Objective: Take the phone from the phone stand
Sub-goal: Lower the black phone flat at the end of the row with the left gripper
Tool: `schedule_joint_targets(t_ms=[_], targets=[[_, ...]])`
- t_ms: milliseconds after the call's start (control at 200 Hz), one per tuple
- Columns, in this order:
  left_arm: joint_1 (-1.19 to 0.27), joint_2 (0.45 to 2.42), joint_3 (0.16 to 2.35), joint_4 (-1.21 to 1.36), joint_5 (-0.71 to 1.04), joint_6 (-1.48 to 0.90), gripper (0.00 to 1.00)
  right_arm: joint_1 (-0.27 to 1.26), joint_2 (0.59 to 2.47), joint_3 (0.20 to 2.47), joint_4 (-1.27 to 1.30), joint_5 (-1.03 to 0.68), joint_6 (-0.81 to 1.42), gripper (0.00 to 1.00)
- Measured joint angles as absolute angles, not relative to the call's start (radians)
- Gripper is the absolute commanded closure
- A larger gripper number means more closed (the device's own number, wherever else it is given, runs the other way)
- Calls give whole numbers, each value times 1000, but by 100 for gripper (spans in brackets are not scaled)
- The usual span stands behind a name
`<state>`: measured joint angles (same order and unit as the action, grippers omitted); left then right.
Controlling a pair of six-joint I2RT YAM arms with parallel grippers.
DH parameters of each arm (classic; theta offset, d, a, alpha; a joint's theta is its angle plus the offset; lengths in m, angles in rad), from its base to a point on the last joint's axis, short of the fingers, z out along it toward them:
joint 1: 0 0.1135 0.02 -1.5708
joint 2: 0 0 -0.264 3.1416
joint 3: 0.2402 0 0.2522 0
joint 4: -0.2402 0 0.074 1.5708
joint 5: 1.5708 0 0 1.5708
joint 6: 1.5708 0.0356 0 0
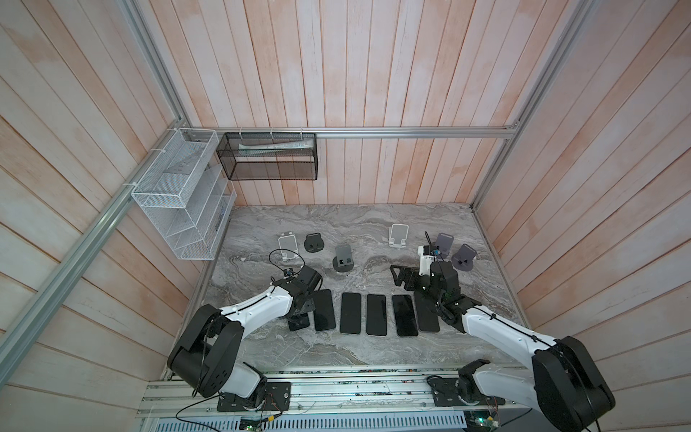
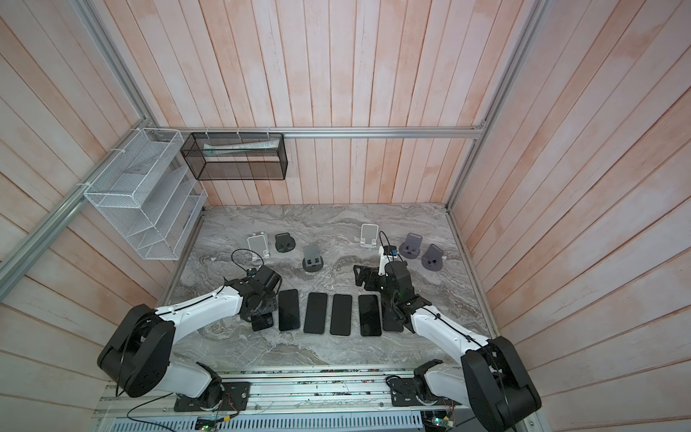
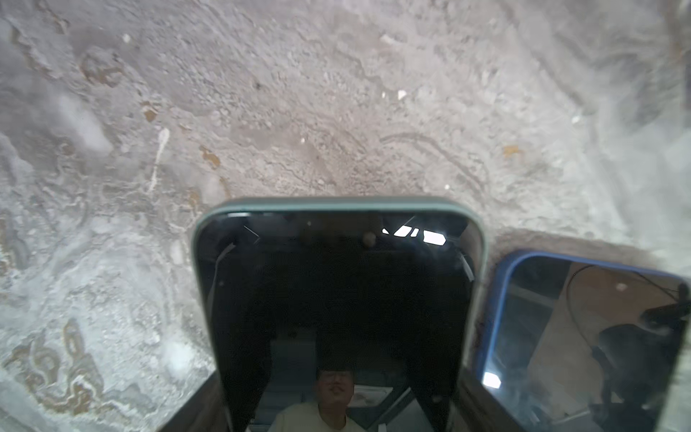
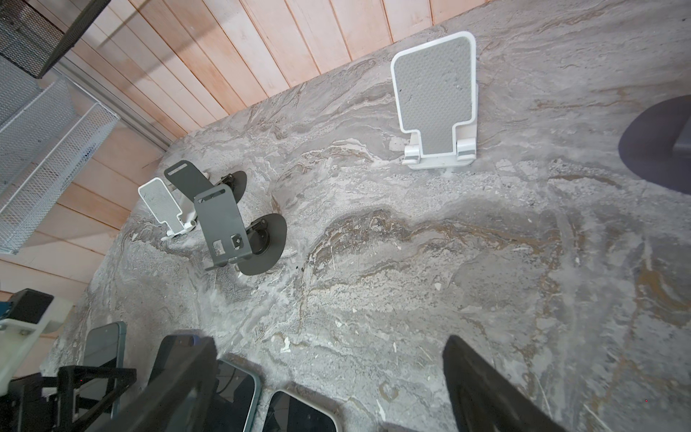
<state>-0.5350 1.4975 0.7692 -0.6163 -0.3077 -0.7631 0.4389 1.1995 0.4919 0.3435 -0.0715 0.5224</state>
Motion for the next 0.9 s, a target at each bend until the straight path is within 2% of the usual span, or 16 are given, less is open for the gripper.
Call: schedule_joint_targets(t_ms=[225,625,900], targets=[[-530,1522,766,-586,-279,-728,32,439,1184,490,345,-64,522,5],[-511,1526,767,-576,-241,-700,16,445,1184,490,344,-49,514,5],[-511,1524,767,-579,-244,-699,14,445,1184,490,344,-45,504,5]])
